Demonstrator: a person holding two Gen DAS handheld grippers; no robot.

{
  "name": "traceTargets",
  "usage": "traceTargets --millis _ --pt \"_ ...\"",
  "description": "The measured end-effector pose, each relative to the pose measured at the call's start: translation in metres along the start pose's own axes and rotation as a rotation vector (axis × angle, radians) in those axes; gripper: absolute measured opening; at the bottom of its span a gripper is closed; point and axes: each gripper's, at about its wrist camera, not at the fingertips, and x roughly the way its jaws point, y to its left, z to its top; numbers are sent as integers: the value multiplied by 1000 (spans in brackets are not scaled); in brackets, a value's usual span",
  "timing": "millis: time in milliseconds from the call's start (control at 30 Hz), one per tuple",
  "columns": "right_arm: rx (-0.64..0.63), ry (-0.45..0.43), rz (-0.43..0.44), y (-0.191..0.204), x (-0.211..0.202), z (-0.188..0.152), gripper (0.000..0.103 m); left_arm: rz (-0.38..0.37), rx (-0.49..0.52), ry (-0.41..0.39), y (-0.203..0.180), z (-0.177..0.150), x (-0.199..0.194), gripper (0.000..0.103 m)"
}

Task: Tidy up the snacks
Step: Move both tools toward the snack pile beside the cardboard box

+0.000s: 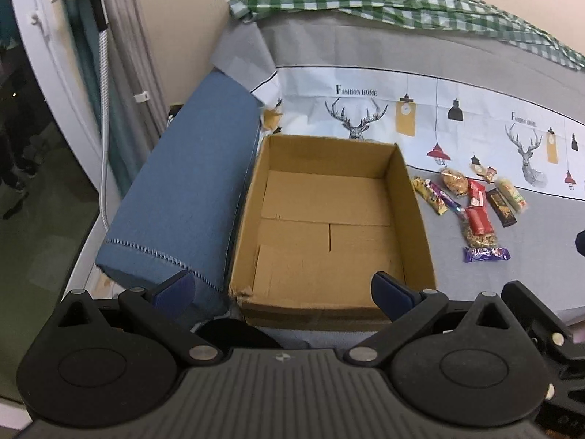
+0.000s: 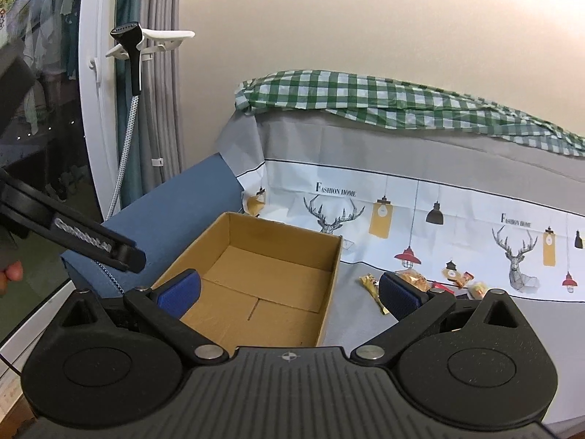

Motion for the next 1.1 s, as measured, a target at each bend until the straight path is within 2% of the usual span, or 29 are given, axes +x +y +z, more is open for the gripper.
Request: traceTargets --millis 67,500,633,933,1100 --pt "-8 -12 3 4 -4 -3 103 -1 -15 21 1 -5 -1 102" --pt "10 -45 1 6 -32 -16 103 -10 -24 3 -6 -24 -21 103" --pt "21 -44 4 2 -33 -17 103 7 -16 0 -16 -26 -21 103" --pt "78 -18 7 -12 -22 -25 103 19 -1 36 -32 -21 -1 103" --pt "137 7 6 -32 -10 -35 103 35 36 55 -55 -11 20 103"
